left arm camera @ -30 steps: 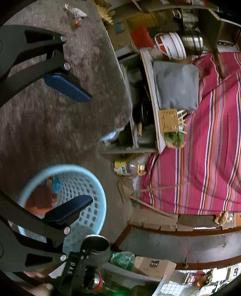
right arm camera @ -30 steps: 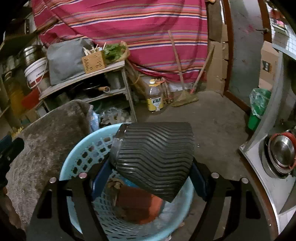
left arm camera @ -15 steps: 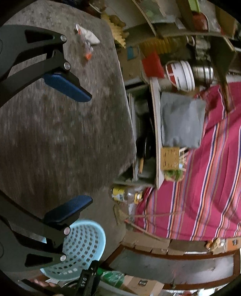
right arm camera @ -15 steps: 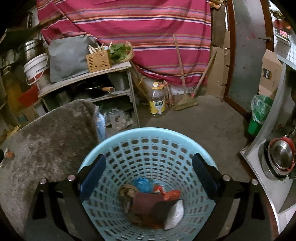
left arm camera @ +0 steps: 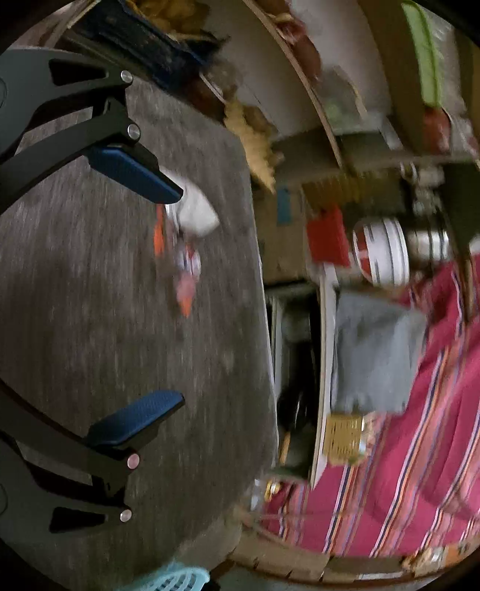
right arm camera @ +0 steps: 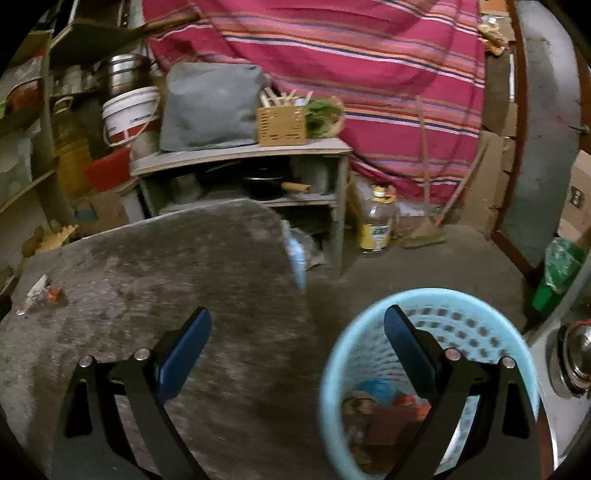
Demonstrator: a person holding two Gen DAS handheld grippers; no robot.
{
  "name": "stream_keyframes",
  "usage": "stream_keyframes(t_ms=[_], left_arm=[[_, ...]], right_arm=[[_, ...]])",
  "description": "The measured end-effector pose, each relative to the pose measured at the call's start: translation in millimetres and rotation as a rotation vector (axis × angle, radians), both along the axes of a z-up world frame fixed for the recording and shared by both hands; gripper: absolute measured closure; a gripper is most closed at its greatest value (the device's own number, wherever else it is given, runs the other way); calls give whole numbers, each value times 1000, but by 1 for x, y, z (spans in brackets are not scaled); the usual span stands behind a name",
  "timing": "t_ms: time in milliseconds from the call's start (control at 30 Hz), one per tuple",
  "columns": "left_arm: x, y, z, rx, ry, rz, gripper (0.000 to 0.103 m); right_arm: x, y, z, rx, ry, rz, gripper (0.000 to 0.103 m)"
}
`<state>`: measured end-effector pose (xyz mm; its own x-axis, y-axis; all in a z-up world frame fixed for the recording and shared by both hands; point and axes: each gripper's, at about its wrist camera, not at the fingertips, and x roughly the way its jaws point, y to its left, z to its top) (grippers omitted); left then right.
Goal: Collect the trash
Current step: 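Move both open tools back over the table to the white paper and wrapper, then grasp the crumpled white paper with the left tool and lift it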
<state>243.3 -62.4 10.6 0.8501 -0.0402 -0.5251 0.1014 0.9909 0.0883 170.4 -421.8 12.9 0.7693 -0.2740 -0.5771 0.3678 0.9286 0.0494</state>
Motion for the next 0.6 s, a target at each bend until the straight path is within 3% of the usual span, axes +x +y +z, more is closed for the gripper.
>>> stream_keyframes(t_ms=[233,600], left_arm=[[35,80,-15,-46,68,114,6],[86,136,-44,-47,149,171,6]], right_arm=[[35,40,-10,-30,34,44,10],[76,97,-26,-94,78,142,10]])
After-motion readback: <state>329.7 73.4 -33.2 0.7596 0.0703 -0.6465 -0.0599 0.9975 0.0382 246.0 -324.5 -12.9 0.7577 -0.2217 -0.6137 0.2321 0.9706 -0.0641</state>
